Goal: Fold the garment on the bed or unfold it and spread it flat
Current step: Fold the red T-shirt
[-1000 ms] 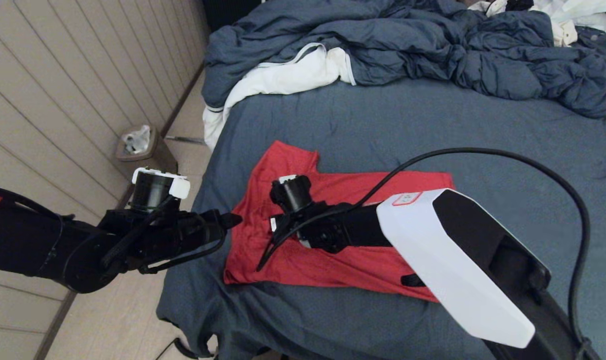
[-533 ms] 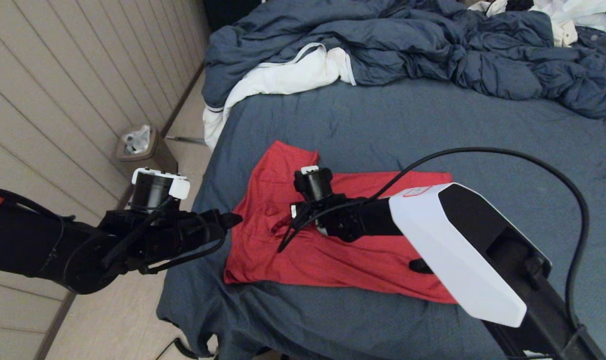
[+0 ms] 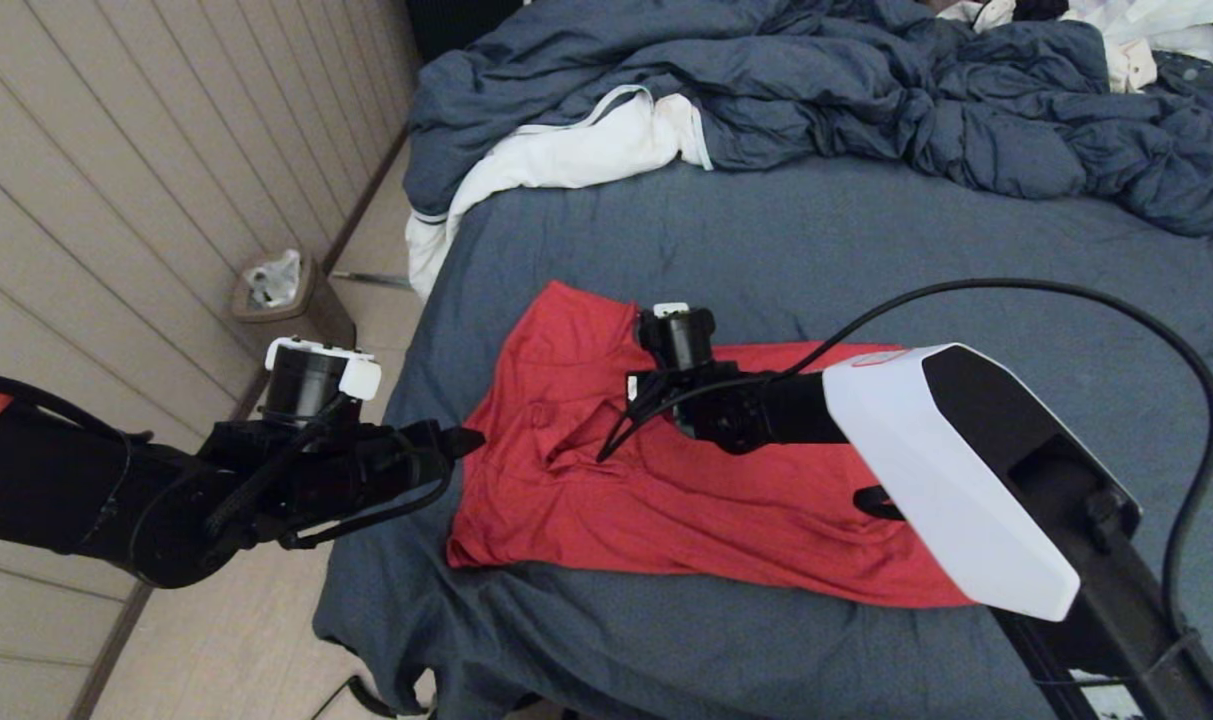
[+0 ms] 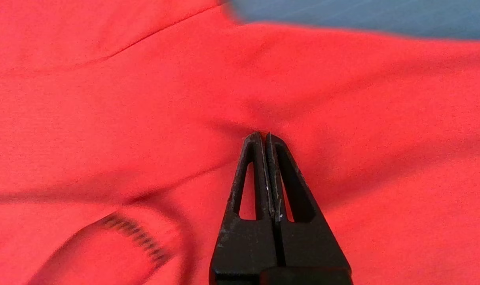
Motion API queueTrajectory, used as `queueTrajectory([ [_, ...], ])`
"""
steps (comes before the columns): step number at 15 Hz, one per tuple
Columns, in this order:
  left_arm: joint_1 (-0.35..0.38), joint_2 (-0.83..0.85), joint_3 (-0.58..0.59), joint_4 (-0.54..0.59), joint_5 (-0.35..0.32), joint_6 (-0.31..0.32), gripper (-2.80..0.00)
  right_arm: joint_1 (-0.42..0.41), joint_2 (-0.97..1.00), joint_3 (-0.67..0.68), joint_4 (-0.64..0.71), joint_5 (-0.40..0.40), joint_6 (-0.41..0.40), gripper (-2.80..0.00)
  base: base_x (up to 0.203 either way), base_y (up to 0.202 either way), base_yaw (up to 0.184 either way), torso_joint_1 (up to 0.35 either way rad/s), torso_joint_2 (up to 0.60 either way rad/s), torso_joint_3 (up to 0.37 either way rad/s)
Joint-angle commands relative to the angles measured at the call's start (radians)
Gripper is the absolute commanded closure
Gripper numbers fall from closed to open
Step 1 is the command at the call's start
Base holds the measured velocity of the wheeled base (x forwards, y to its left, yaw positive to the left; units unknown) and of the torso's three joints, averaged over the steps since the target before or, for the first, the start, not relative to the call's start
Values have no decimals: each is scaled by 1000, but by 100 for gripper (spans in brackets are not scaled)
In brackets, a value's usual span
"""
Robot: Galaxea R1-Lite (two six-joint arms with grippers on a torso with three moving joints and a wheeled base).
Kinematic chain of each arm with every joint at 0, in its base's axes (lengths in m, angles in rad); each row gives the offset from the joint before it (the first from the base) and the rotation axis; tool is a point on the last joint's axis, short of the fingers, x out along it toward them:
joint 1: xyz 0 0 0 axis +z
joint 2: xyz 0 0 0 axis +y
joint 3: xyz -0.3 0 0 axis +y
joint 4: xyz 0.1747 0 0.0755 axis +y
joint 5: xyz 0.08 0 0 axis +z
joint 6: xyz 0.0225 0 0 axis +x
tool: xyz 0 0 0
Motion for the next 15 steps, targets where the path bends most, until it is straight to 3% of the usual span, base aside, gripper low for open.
queueTrajectory([
  [1,1,2,0,-3,1,-3,-280,1,-23,1,0,-2,3,0,0,0,0,0,0,0],
  [6,0,41,-3,-3,1,6,-280,4,-191,84,47,2,45,0,0,0,0,0,0,0],
  [10,-7,80,0,-34,1,17,-280,-19,-455,456,104,68,169,0,0,0,0,0,0,0],
  [13,-46,92,8,-37,2,23,-280,-87,-616,789,108,210,236,0,0,0,0,0,0,0],
  [15,-69,94,20,-39,4,23,-280,-193,-663,924,69,320,253,0,0,0,0,0,0,0],
])
